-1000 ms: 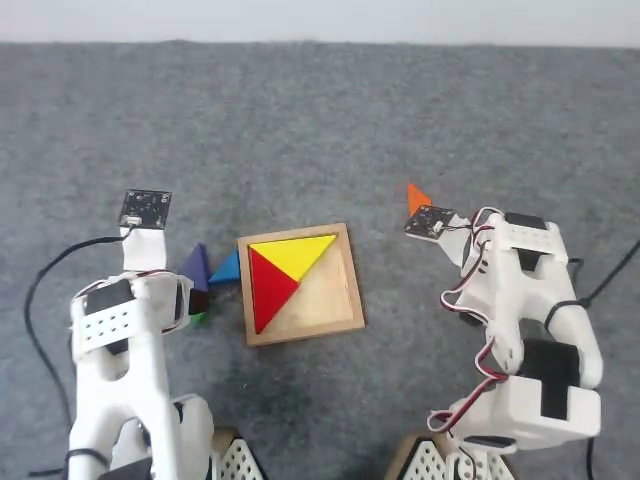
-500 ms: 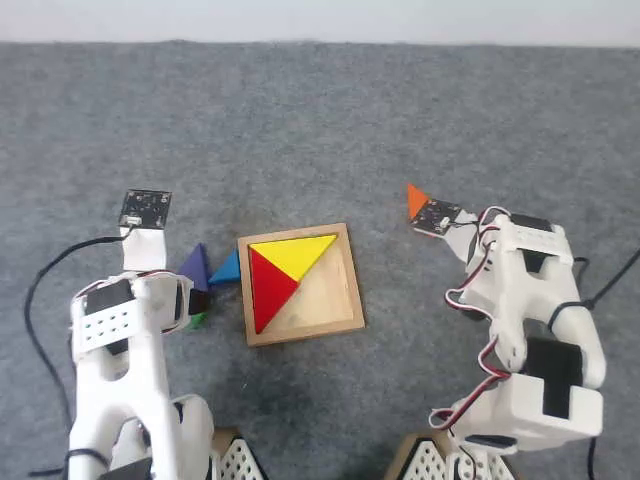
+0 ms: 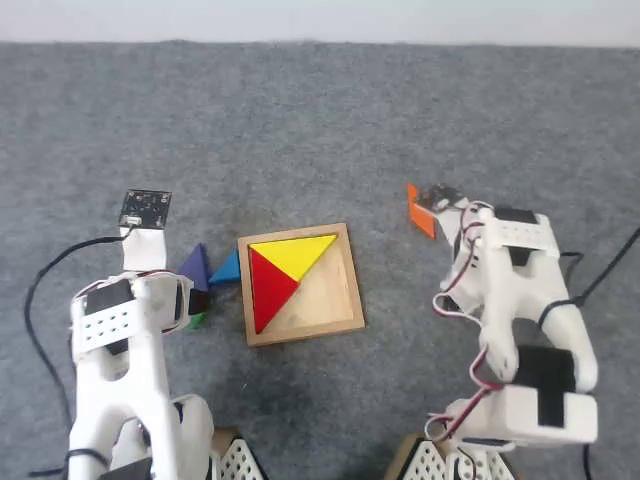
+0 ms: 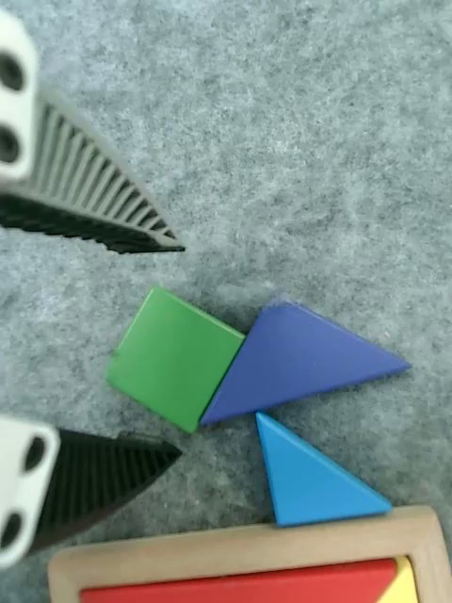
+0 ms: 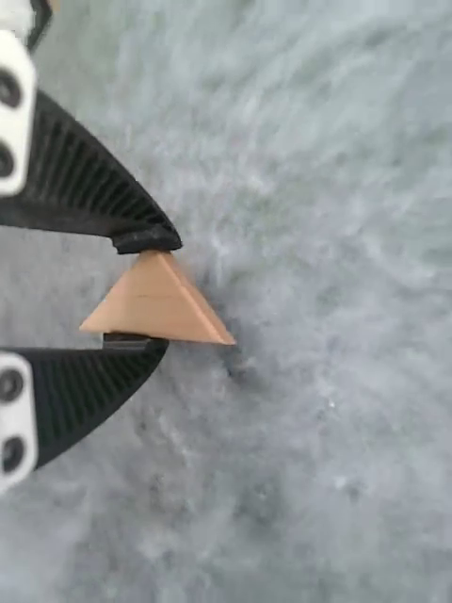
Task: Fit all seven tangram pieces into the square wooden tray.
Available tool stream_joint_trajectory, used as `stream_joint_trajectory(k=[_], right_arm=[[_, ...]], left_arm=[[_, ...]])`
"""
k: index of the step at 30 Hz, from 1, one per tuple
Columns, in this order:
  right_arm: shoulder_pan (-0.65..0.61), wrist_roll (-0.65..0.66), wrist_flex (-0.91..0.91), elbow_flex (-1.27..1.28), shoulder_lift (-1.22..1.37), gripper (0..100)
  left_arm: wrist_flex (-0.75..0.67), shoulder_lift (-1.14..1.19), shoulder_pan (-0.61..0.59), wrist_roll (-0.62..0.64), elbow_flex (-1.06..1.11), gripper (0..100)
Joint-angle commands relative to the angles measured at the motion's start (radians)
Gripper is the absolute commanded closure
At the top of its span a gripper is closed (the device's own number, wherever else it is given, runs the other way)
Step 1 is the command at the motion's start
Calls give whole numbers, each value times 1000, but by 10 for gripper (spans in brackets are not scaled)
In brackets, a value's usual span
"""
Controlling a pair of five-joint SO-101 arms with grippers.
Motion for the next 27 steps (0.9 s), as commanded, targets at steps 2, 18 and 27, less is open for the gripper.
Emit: stream_joint_trajectory(k=[2,18,27], right_arm=[[-84,-218,131,-129,-108,976],[-613,-888,196,-516,183,940],[-717,-1071,208,-776,483,941]], left_arm=[[-15,-29,-6,-11,-2,703],[-15,-29,-6,-11,-2,703],[-15,-29,-6,-11,-2,703]])
